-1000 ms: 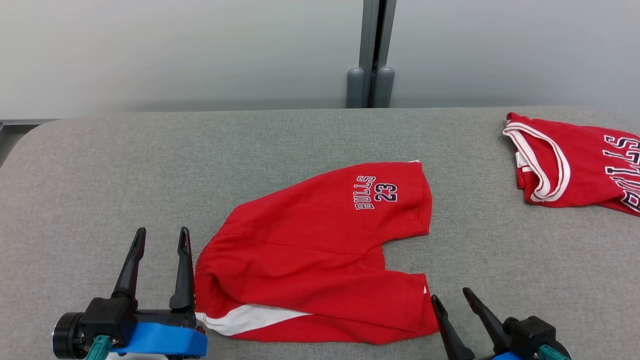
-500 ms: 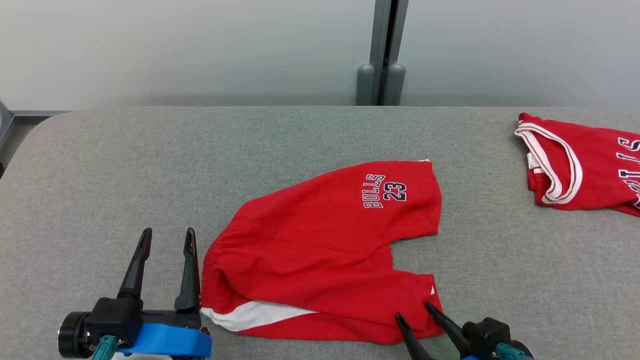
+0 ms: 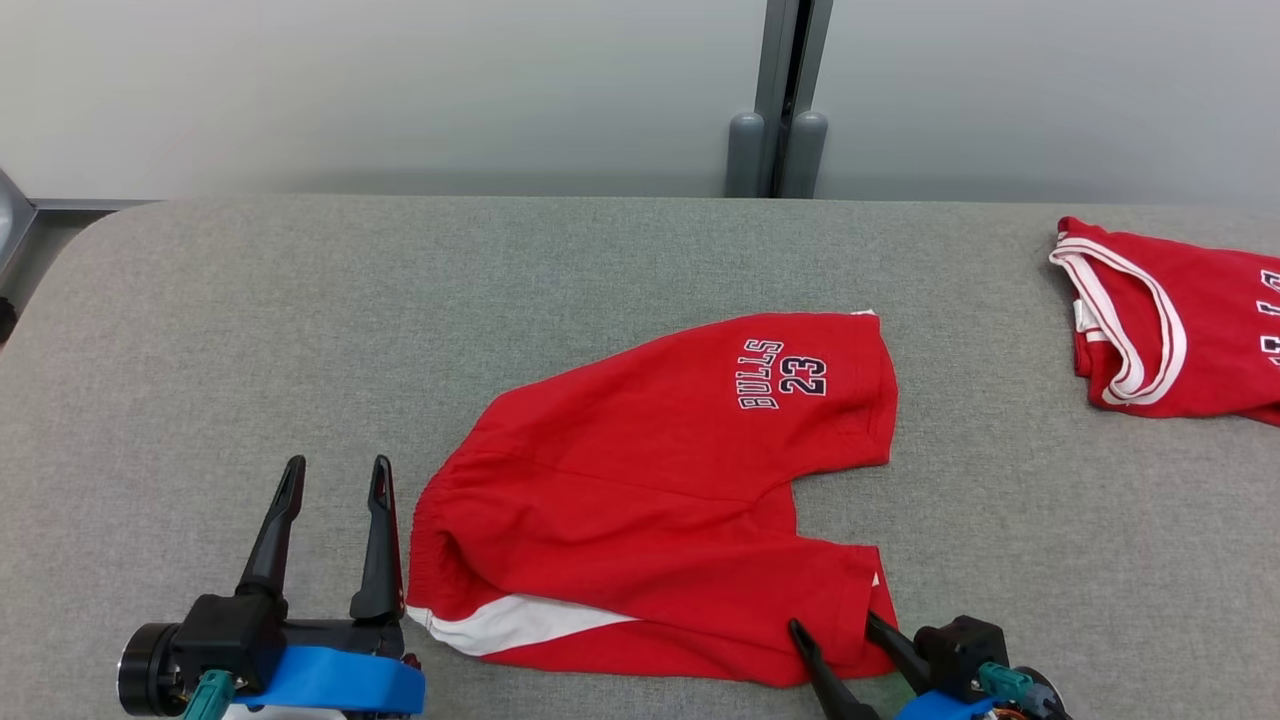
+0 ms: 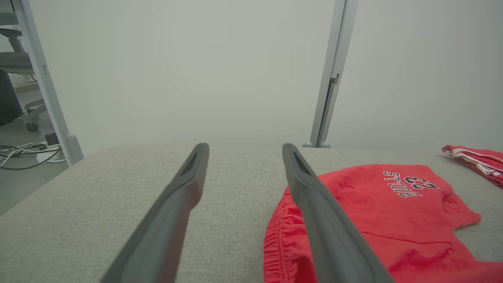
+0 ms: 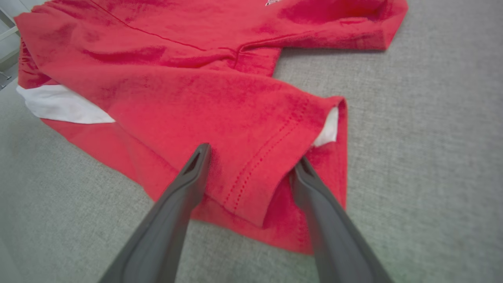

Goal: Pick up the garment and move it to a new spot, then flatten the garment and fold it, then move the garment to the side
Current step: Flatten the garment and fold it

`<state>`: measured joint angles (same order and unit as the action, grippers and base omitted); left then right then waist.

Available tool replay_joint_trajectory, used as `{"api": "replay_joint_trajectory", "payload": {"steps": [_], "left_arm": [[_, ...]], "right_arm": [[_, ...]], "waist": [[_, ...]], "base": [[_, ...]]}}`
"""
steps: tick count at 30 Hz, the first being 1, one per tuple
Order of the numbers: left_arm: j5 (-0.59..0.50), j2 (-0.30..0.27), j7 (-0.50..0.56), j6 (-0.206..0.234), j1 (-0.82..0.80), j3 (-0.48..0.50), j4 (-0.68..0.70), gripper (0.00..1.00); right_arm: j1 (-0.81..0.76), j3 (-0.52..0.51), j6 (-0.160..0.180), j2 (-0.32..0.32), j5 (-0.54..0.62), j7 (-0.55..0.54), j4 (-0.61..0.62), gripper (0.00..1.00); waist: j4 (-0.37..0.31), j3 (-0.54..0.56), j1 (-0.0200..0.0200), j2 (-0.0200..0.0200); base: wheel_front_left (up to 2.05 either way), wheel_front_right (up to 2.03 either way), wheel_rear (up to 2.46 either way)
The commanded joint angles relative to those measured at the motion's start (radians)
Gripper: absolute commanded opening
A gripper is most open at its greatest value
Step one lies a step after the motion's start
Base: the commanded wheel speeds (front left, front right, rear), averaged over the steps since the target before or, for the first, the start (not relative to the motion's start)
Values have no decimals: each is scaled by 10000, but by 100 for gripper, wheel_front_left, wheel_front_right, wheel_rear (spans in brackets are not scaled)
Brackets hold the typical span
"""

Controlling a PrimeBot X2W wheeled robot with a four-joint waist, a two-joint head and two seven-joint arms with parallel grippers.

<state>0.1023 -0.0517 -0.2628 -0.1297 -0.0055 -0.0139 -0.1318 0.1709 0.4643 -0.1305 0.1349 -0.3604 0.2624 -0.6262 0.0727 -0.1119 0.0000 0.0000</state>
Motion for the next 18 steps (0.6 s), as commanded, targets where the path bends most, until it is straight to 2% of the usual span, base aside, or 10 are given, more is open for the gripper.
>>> {"api": "replay_joint_trajectory", "payload": {"steps": [1,2,3,4,11,18], "left_arm": [[53,15,-24,-13,-134,20,-16,100],[94,15,-24,-13,-140,12,-26,100],[113,17,-24,-13,-154,-3,-30,100],[118,18,-24,-13,-171,-27,-37,100],[154,16,-24,-13,-204,-112,-67,100],[172,17,-24,-13,39,-101,-106,100]], "right_arm": [[130,11,-3,67,-68,31,-44,100],[168,79,-5,56,-100,31,-57,54],[226,136,-5,22,-129,31,-41,21],[277,234,-3,-5,-163,31,-14,0],[495,567,-3,158,-115,31,1153,0],[-245,744,-3,566,-227,29,2744,0]], "waist": [[0,-42,0,0],[-4,-65,0,0],[-13,-86,0,0],[-22,-102,0,0],[-28,-112,0,0],[-230,98,0,0]], "base": [[0,0,0],[0,0,0],[0,0,0],[0,0,0],[0,0,0],[0,0,0]]}}
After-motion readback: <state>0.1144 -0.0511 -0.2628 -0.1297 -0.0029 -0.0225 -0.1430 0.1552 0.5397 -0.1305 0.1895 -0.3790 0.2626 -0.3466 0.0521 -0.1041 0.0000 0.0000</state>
